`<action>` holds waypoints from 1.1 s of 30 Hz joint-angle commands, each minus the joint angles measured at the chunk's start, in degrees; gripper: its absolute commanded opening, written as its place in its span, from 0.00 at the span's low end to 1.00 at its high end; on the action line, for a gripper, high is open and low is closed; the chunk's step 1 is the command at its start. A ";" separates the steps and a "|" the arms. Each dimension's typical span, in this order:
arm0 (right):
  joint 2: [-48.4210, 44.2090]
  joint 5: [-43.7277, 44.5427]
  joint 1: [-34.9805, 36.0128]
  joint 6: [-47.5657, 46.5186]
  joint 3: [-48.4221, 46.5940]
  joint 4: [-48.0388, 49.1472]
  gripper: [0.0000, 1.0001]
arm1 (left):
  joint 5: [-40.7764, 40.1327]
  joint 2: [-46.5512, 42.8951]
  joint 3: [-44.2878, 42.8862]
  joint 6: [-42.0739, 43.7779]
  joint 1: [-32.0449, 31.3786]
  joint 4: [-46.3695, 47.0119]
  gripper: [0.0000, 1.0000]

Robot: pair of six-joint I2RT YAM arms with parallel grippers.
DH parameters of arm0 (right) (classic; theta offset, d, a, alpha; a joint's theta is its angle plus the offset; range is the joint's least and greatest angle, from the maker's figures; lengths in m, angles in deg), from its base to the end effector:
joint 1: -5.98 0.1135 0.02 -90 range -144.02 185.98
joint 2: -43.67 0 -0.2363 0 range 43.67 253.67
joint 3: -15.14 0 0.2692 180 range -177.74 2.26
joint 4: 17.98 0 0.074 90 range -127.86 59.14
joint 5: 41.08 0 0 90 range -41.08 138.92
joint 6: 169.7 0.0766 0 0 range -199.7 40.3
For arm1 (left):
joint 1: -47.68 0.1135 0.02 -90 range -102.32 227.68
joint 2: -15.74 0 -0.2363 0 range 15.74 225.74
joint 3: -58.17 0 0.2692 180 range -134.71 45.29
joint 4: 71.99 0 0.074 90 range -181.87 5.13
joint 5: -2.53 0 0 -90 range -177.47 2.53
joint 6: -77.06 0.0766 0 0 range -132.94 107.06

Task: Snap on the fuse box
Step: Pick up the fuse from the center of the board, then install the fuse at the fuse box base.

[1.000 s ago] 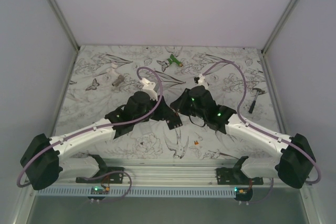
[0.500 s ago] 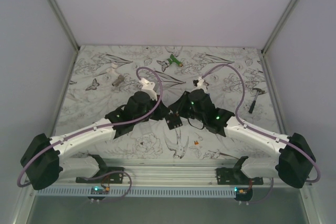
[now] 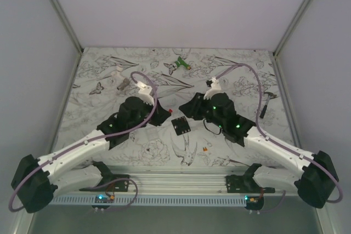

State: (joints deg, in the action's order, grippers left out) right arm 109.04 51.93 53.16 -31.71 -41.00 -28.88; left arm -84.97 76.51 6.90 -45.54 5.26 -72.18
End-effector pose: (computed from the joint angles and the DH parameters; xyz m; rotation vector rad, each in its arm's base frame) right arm 0.2263 0.2382 0.2333 0.0527 2.0709 1.0314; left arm 0.2329 -0.2173 0.2499 0.1920 1.8372 -0.9808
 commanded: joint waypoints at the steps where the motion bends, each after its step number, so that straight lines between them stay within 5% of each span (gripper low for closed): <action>1: -3.84 -13.30 -4.16 -15.15 1.80 8.76 0.39 | 10.25 -4.88 1.22 5.57 2.87 2.09 0.00; 7: -3.50 -35.45 -7.97 -23.64 1.43 13.98 0.40 | 22.93 -9.14 0.66 10.24 3.84 2.03 0.00; 13: -5.35 -44.51 -7.90 -27.68 0.74 16.35 0.40 | 30.12 -11.05 -0.85 11.02 3.84 1.98 0.00; 33: -5.02 -52.51 -7.98 -29.68 0.42 16.87 0.32 | 34.83 -10.95 -2.97 10.58 3.64 1.96 0.00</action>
State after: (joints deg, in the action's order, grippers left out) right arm 103.46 1.29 45.56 -61.05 -38.79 -14.67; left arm -53.32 65.93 5.92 -36.21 8.74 -71.76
